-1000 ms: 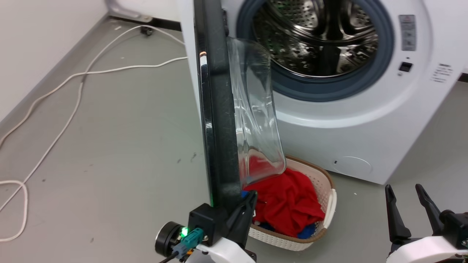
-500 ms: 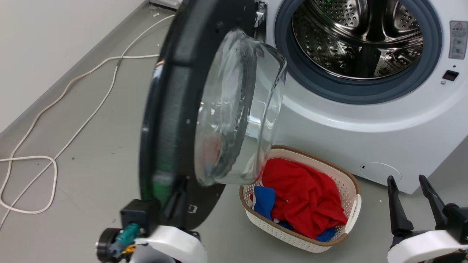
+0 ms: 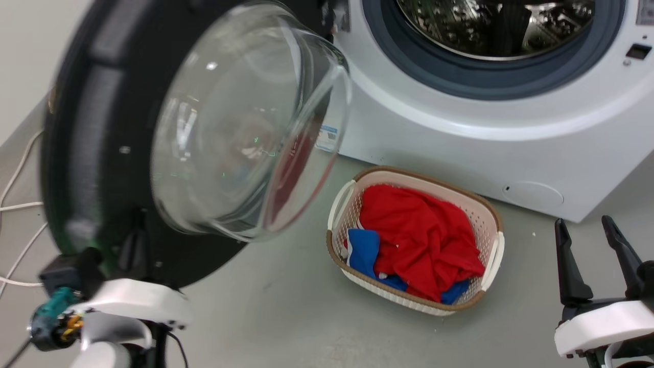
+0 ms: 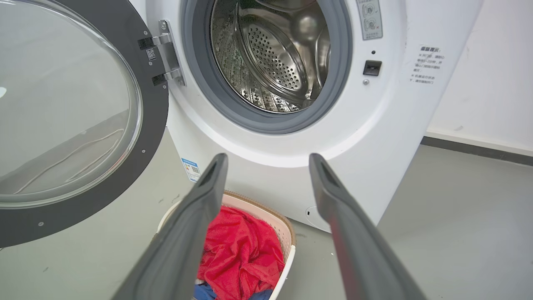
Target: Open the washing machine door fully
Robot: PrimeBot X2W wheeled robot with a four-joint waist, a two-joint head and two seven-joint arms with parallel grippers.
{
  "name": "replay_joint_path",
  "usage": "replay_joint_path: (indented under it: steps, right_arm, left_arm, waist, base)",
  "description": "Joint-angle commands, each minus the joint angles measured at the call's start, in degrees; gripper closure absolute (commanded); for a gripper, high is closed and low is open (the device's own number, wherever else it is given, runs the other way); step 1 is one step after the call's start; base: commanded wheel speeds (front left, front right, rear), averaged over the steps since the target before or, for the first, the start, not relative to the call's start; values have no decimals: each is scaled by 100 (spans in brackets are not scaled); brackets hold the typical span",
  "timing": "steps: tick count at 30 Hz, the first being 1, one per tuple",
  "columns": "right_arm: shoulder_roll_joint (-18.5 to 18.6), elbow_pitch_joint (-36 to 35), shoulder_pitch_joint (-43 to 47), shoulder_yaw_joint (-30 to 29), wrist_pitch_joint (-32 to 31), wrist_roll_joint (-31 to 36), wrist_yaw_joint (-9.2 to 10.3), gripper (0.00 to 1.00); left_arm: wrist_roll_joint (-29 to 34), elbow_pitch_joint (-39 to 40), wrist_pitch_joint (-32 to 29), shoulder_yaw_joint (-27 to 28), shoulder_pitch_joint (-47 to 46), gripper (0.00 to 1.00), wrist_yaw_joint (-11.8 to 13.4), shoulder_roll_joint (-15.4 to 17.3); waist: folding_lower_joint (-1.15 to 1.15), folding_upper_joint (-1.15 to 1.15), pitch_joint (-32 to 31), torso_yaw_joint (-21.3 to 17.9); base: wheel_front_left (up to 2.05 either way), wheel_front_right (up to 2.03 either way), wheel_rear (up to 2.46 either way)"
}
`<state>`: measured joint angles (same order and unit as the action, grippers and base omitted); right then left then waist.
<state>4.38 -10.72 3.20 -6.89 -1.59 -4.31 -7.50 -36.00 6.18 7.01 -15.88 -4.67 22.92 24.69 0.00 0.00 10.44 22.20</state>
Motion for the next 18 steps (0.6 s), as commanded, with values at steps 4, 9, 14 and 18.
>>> replay_joint_path:
  steps: [4,9,14,18]
  right_arm:
    - [72,-96,-127,-42,-35,-3,1,0]
    - [92,-149,-203,-74,-66,-8,1,0]
    - [108,-187,-282,-93,-95,8,1,0]
    - [109,-181,-317,-86,-102,16,1,0]
  left_arm:
    - [-301,-254,208,544,-73,100,-40,186]
    - [-531,-581,379,992,-152,100,-189,371]
    - [-728,-958,485,1306,-352,100,-398,554]
    - [-819,-1265,541,1449,-491,100,-556,648]
  waist:
    - [0,0,315,-148]
    - [0,0,485,-188]
    - [0,0,588,-205]
    - [0,0,611,-236]
  base:
    - [0,0,0]
    - [0,0,0]
    - [0,0,0]
    - [0,0,0]
